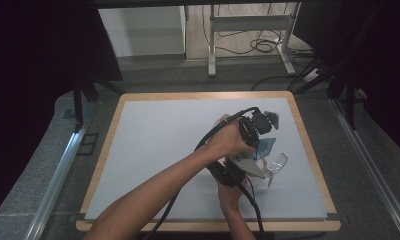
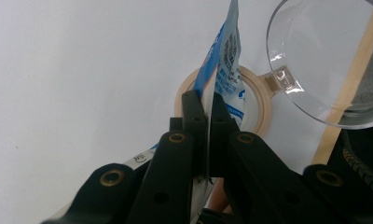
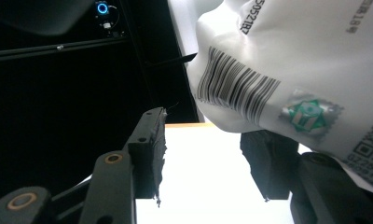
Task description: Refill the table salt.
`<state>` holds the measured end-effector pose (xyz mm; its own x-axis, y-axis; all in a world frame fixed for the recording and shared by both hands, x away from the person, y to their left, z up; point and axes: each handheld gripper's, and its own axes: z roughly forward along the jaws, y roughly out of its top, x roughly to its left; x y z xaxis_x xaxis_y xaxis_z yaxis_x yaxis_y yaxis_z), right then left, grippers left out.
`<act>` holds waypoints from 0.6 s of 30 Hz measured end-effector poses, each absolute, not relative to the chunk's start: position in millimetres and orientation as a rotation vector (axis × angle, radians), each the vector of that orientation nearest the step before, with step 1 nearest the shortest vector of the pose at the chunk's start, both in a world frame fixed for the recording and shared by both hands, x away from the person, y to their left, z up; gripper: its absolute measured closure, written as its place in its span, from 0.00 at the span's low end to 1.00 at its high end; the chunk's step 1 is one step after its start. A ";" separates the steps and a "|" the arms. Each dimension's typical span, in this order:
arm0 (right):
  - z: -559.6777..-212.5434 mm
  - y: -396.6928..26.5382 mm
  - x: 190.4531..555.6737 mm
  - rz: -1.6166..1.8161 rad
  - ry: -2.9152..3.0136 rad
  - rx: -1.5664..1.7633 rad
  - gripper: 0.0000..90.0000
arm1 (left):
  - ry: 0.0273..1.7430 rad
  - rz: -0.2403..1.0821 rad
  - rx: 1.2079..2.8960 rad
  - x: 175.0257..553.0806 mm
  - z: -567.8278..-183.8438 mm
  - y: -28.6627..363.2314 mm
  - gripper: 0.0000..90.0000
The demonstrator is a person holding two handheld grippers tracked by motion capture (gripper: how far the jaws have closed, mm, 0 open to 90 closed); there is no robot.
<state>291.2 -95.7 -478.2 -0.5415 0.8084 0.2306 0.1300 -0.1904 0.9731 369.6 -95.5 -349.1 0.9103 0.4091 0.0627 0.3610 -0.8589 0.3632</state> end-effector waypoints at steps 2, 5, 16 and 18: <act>-478.5 -95.1 291.4 1.783 1.577 1.092 0.57 | 0.571 0.191 2.722 369.6 -348.3 -94.6 1.00; -479.2 -94.6 291.3 1.781 1.579 1.088 0.58 | 0.570 0.193 2.718 369.5 -346.7 -93.3 1.00; -480.0 -92.3 290.4 1.785 1.580 1.086 0.58 | 0.574 0.197 2.715 368.6 -345.3 -91.3 1.00; -480.1 -92.3 290.2 1.786 1.579 1.087 0.58 | 0.574 0.198 2.718 368.4 -345.5 -91.5 1.00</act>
